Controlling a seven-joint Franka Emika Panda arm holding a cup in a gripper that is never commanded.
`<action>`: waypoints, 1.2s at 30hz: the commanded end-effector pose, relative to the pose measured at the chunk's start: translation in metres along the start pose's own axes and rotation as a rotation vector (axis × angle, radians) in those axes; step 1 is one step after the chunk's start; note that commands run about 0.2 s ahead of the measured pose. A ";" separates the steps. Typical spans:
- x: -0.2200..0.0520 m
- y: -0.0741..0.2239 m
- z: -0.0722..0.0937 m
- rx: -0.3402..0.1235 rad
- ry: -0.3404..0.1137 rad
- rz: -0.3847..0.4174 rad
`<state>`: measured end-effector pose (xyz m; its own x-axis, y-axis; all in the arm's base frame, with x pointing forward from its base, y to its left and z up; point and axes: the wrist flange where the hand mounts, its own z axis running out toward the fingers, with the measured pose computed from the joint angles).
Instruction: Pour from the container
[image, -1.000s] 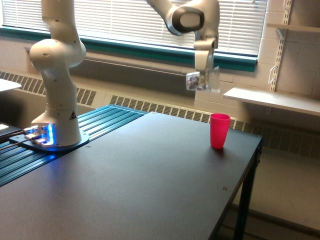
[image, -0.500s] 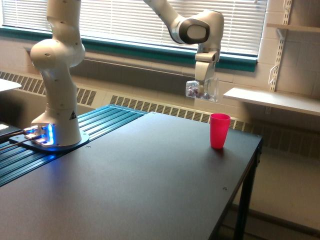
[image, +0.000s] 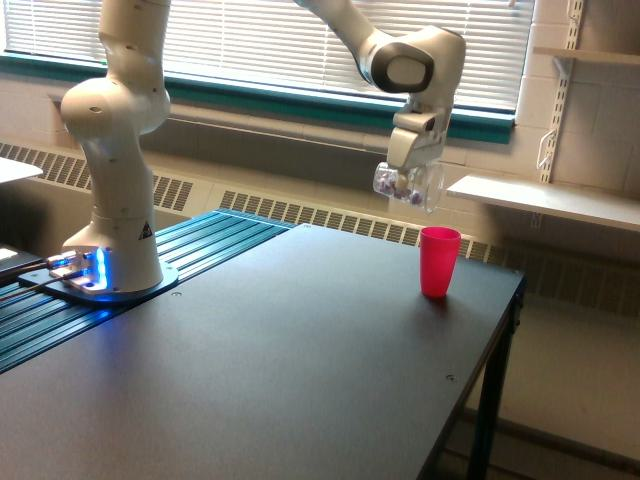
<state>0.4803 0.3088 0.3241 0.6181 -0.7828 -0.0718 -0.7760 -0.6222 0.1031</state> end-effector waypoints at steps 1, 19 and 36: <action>0.007 -0.004 0.007 -0.043 -0.017 0.124; -0.014 -0.022 0.005 -0.105 -0.044 0.187; -0.026 -0.020 0.015 -0.154 -0.091 0.216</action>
<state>0.4778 0.3437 0.3111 0.4540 -0.8820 -0.1261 -0.8438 -0.4711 0.2571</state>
